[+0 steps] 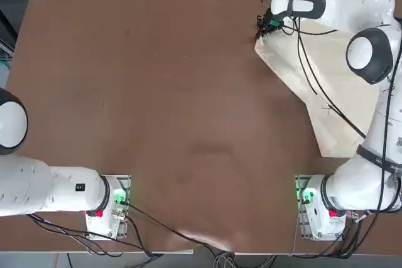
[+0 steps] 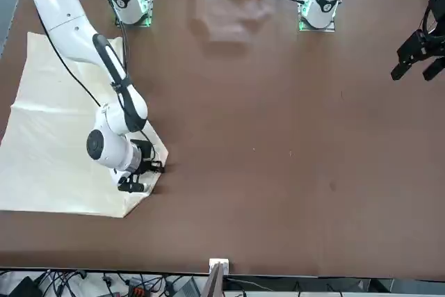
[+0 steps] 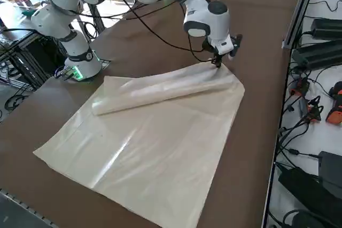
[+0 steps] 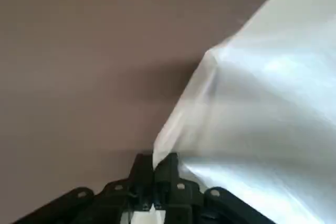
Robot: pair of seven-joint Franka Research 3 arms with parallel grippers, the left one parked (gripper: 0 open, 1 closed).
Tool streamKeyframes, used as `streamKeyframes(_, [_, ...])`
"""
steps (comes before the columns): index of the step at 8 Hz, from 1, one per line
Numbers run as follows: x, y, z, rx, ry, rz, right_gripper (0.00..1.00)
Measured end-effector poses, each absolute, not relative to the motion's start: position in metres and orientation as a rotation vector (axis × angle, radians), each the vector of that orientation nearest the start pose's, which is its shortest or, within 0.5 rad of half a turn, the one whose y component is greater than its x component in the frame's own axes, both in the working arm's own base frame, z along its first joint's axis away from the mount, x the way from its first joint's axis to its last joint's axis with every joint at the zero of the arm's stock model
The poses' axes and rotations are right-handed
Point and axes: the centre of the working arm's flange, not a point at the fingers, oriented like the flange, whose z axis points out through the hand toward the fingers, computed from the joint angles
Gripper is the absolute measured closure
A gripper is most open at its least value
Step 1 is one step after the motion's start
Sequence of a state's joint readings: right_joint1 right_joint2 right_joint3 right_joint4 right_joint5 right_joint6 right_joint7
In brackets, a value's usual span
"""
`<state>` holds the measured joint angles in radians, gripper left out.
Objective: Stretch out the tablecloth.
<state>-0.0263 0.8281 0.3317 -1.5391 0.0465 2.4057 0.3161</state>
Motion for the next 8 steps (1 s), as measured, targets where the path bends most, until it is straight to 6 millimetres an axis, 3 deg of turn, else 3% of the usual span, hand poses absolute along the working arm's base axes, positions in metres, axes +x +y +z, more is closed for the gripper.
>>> streamKeyframes(8, [0.704,0.161,0.194,-2.700,0.980,0.081,0.98])
